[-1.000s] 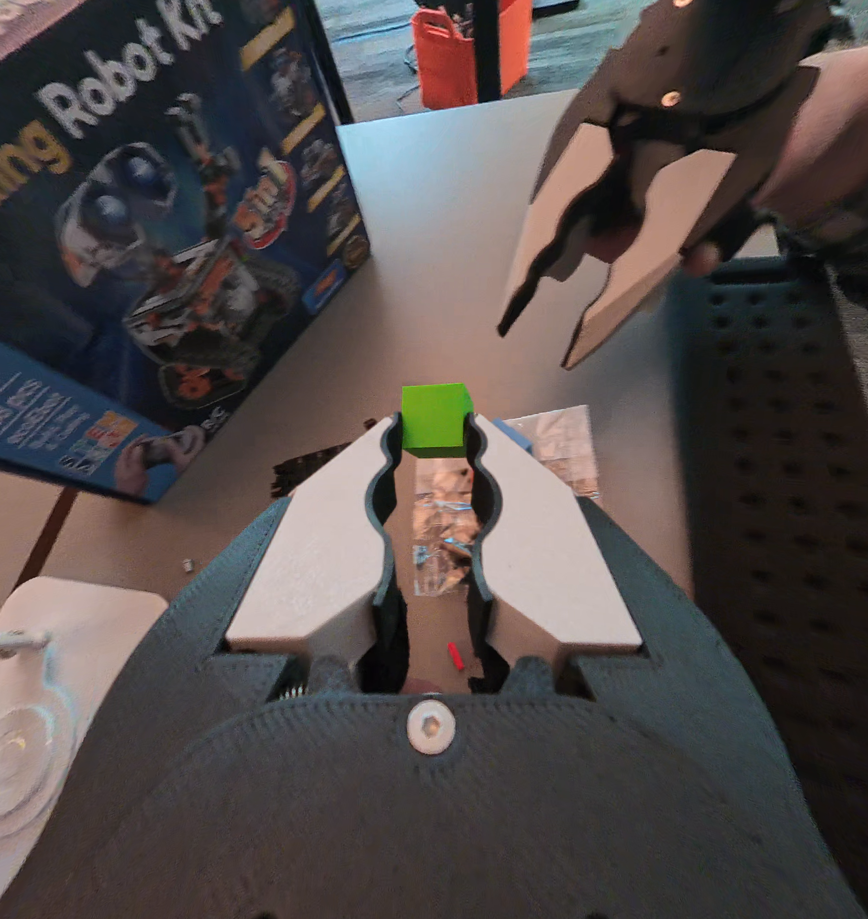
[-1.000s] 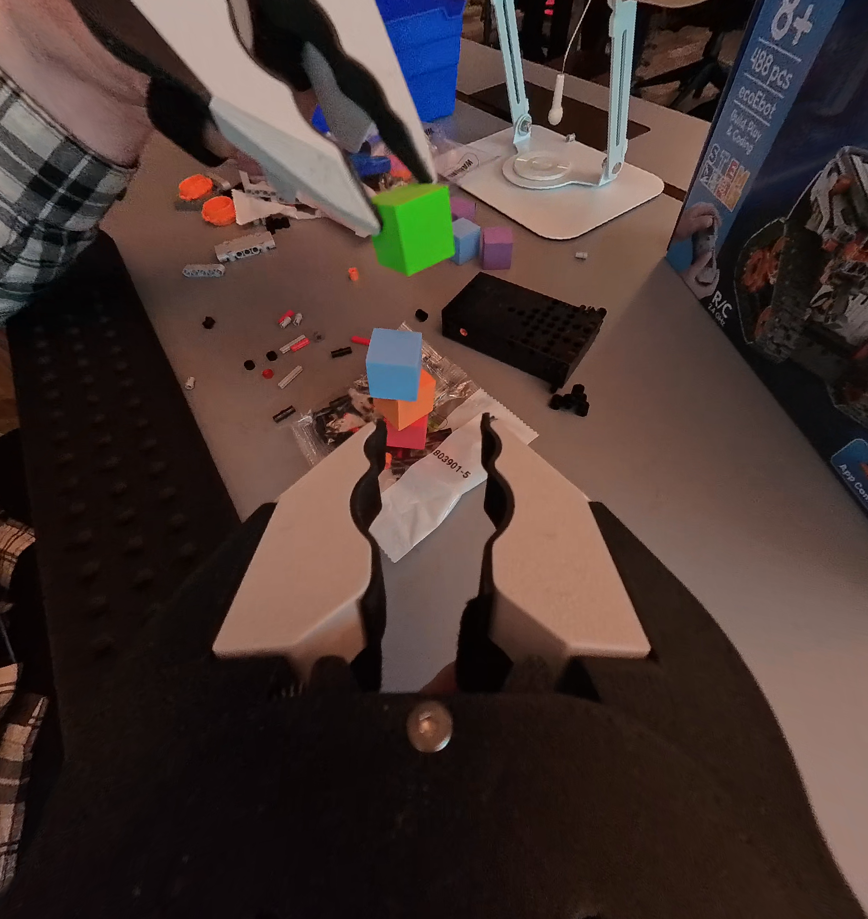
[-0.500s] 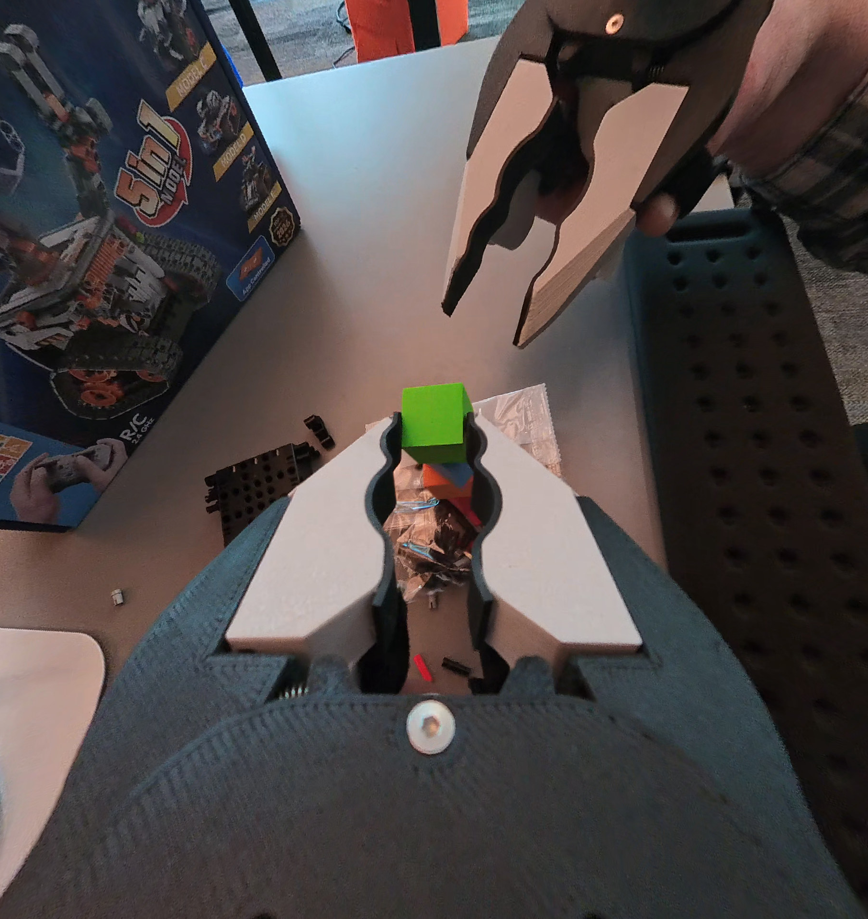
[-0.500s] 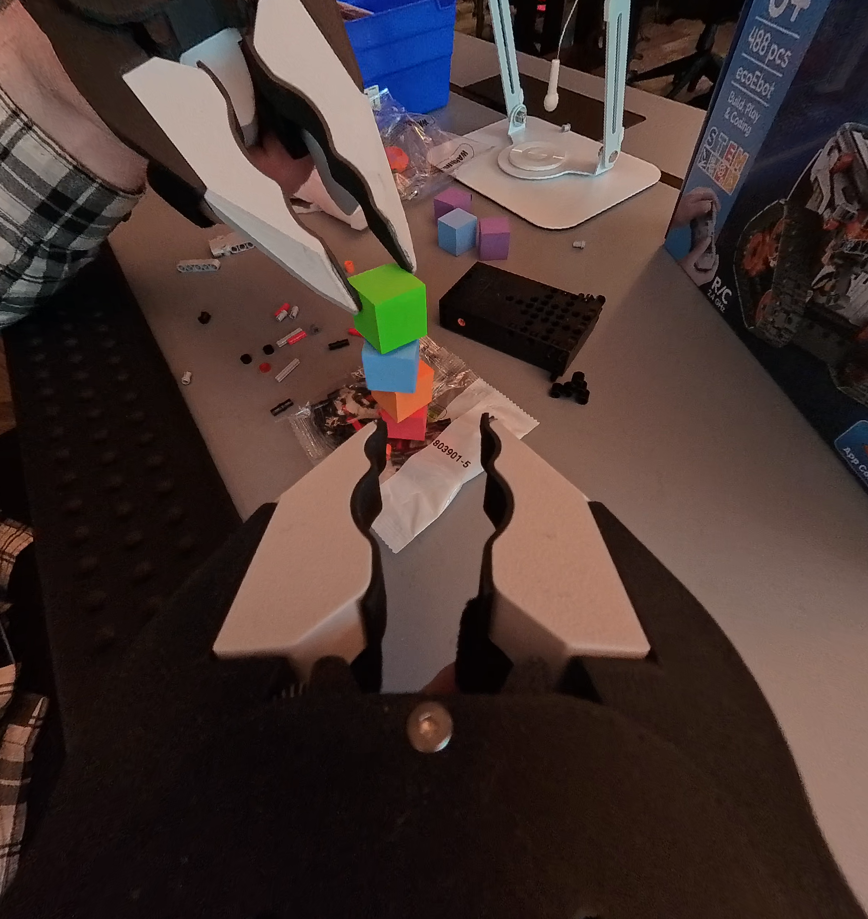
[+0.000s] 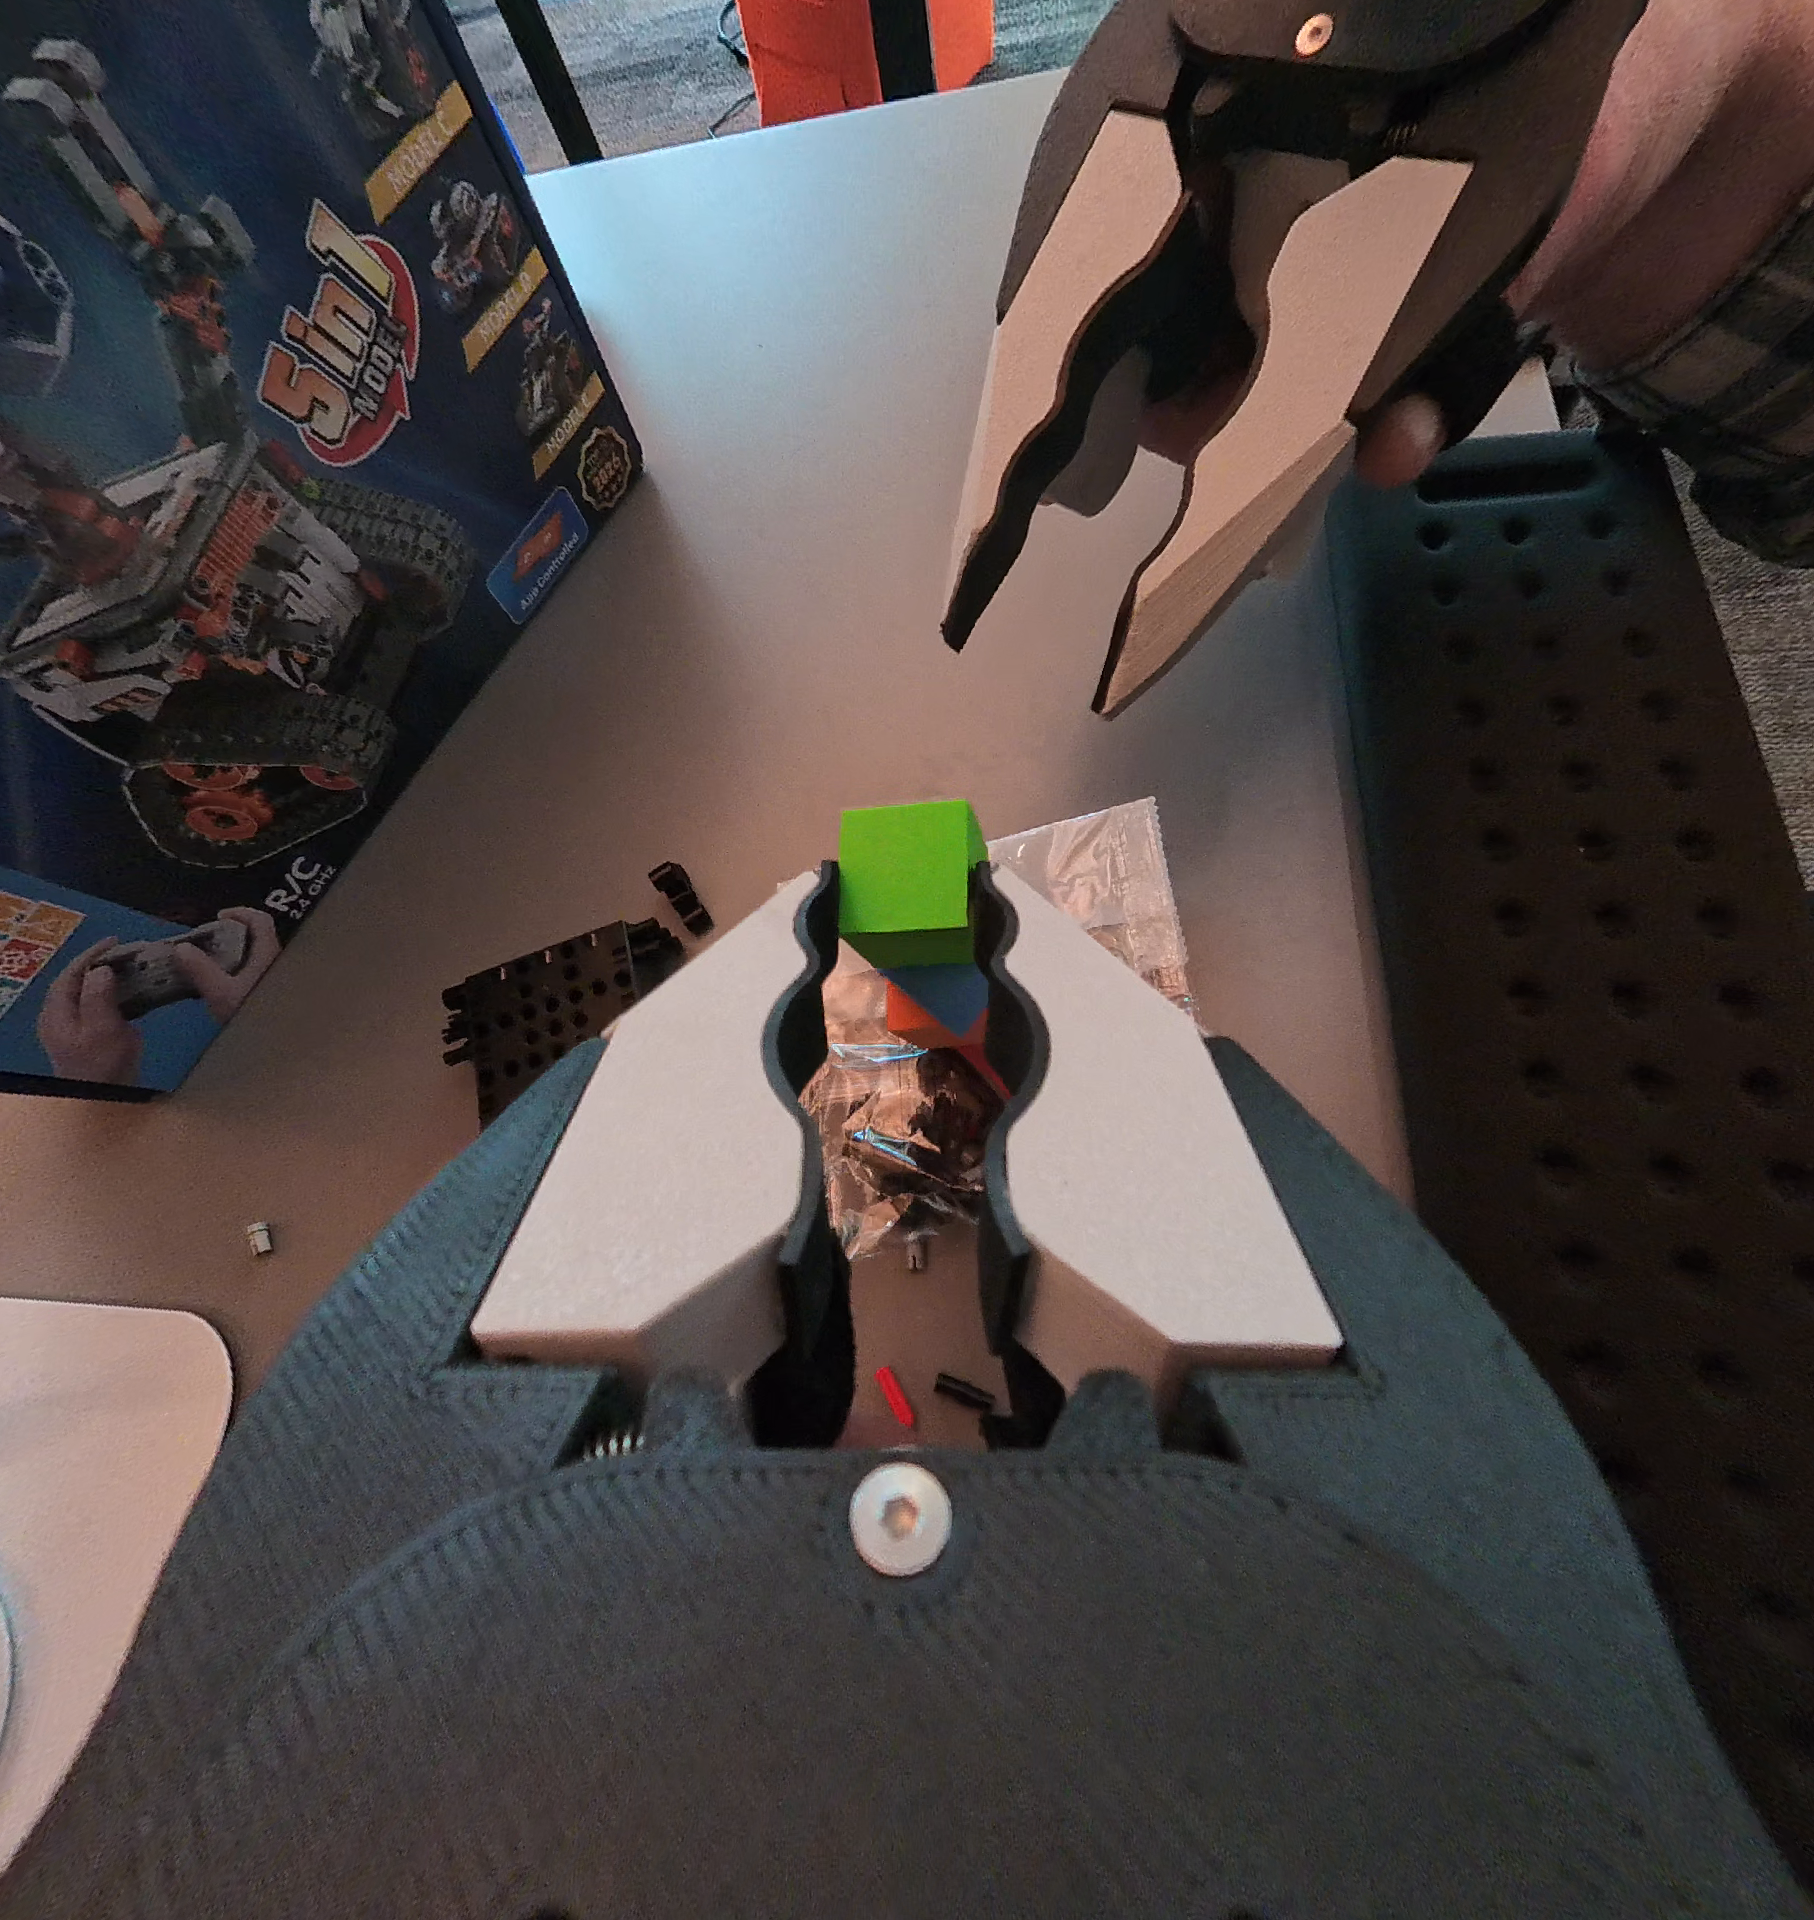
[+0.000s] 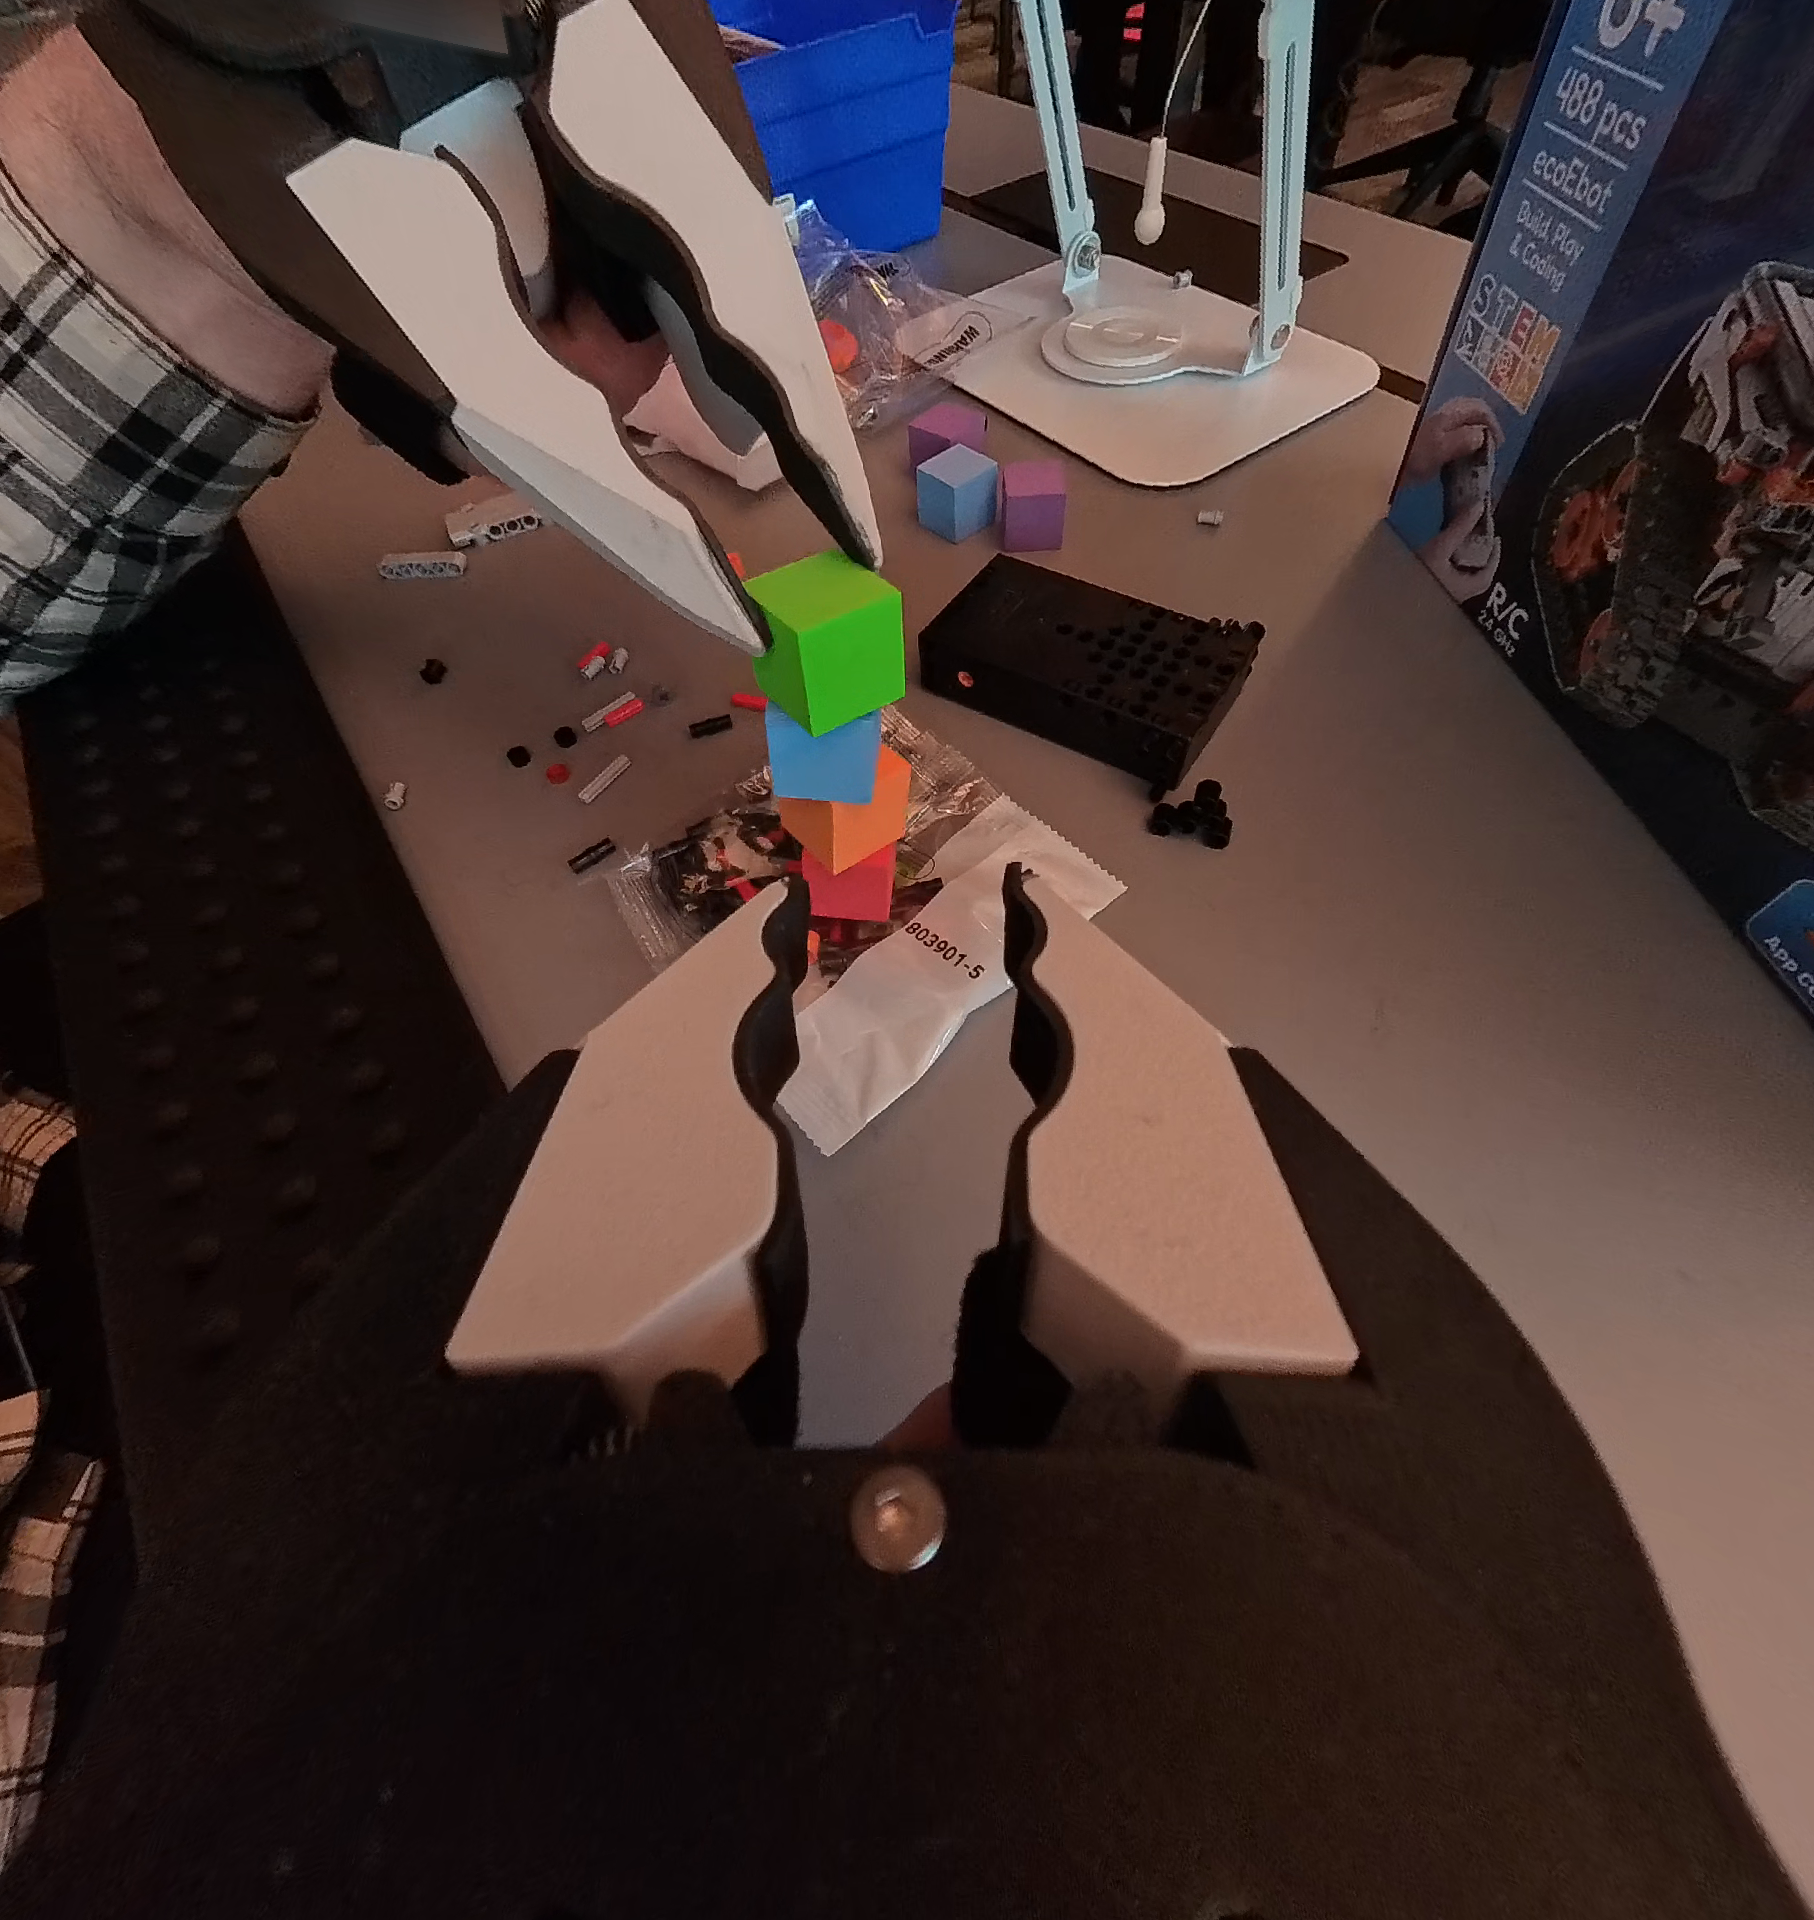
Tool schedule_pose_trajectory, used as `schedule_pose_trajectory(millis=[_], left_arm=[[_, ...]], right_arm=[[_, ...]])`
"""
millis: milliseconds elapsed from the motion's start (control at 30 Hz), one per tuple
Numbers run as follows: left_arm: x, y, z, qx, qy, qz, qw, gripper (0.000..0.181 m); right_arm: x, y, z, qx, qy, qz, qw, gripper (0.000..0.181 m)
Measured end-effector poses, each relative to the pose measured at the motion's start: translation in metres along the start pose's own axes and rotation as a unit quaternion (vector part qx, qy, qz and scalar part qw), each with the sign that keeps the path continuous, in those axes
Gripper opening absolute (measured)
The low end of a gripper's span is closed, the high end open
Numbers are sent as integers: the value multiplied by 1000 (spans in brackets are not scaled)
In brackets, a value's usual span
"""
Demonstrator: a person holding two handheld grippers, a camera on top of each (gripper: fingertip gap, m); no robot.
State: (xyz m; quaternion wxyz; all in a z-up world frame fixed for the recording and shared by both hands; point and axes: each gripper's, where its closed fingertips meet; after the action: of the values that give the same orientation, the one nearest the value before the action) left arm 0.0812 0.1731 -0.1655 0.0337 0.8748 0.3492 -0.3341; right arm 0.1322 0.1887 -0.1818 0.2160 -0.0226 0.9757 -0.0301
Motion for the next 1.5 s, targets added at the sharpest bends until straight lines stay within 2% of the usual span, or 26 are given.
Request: schedule_pose_trajectory(millis=[700, 867, 1100, 1200, 1300, 1400, 1500], left_arm=[[-1, 2, 4, -4, -1, 11, 1000, 25], [-1, 3, 3, -4, 1, 13, 1000, 31], [-19, -6, -1, -17, 24, 8, 1000, 39], [-36, -31, 2, -28, 28, -32, 999, 37], [-50, -80, 32, -50, -13, -110, 993, 37], [-55, -128, 87, -100, -81, -175, 976, 37], [-51, -144, 134, -145, -129, -183, 964, 38]], right_arm=[[0, 0, 1, 2, 1, -3, 1000, 37], [0, 0, 1, 2, 2, -2, 1000, 37], [0, 1, 2, 4, 3, -2, 1000, 37], [-1, 3, 4, 5, 3, 0, 1000, 37], [-2, 5, 5, 8, 4, 2, 1000, 37], [-1, 6, 6, 10, 4, 2, 1000, 37], [-1, 5, 7, 9, 2, 2, 1000, 37]])
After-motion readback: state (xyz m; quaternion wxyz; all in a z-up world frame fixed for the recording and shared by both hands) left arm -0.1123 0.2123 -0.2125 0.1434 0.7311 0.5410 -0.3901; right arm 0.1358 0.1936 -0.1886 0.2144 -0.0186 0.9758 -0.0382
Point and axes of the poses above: each gripper's, where its closed fingertips meet, x out along the fingers, z out of its underside, y = z × x across the jaws
